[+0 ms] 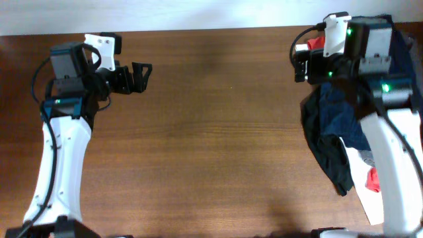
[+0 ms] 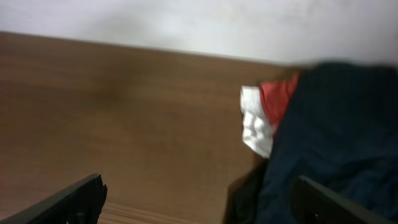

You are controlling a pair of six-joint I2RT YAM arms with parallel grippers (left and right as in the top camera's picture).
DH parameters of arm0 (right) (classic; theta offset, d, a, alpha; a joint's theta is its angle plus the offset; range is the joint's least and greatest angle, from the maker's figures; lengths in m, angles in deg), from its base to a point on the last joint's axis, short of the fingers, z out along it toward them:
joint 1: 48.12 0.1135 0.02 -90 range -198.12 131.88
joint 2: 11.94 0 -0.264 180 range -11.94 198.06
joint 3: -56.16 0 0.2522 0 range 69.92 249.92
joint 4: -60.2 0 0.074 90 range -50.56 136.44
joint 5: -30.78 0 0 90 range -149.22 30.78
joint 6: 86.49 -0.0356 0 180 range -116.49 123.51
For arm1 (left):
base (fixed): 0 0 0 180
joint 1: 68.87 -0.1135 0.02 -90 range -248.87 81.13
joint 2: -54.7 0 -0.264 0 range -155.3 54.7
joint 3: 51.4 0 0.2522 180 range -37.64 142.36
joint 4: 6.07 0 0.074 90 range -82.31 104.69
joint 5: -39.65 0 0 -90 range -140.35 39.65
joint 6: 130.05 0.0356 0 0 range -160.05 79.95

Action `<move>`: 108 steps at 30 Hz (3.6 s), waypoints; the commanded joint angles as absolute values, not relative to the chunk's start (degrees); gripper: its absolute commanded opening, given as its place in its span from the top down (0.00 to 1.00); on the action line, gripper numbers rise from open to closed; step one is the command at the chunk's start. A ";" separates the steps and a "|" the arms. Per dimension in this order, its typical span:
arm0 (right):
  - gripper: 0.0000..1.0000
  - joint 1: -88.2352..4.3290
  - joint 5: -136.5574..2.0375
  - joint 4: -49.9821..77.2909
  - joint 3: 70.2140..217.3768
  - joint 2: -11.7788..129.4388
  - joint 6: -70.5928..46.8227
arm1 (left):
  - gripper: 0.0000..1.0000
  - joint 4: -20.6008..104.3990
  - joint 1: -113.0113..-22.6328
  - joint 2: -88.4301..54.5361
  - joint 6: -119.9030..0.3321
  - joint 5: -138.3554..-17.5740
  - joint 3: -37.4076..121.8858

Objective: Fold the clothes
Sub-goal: 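Reach the right gripper into the clothes pile and grasp the navy trousers, then pull the navy trousers off the pile and drop them mid-table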

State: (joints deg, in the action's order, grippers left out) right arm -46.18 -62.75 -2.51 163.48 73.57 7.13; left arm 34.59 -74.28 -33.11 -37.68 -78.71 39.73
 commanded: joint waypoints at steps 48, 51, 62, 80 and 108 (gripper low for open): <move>0.73 -88.37 -67.64 30.67 164.70 116.72 10.78 | 0.01 35.62 -71.35 -43.23 -35.45 -78.42 41.26; 0.91 -88.37 -67.62 30.87 164.70 116.81 10.80 | 0.01 35.59 -71.35 -43.23 -35.45 -78.40 41.26; 0.96 -87.49 -77.96 20.88 176.29 113.16 10.12 | 0.01 35.18 -71.35 -43.23 -35.45 -78.62 41.26; 0.96 -68.50 -85.26 -22.84 224.28 111.67 10.58 | 0.02 35.07 -71.42 -31.38 -35.45 -78.60 43.55; 0.96 -33.40 -84.12 -39.71 237.66 113.13 7.46 | 0.06 43.46 -79.15 -24.98 -36.34 -78.62 43.53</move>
State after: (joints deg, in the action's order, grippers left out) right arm -33.48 -84.06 -40.15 236.11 114.10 9.27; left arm 43.48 -79.02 -26.18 -36.39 -78.42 42.63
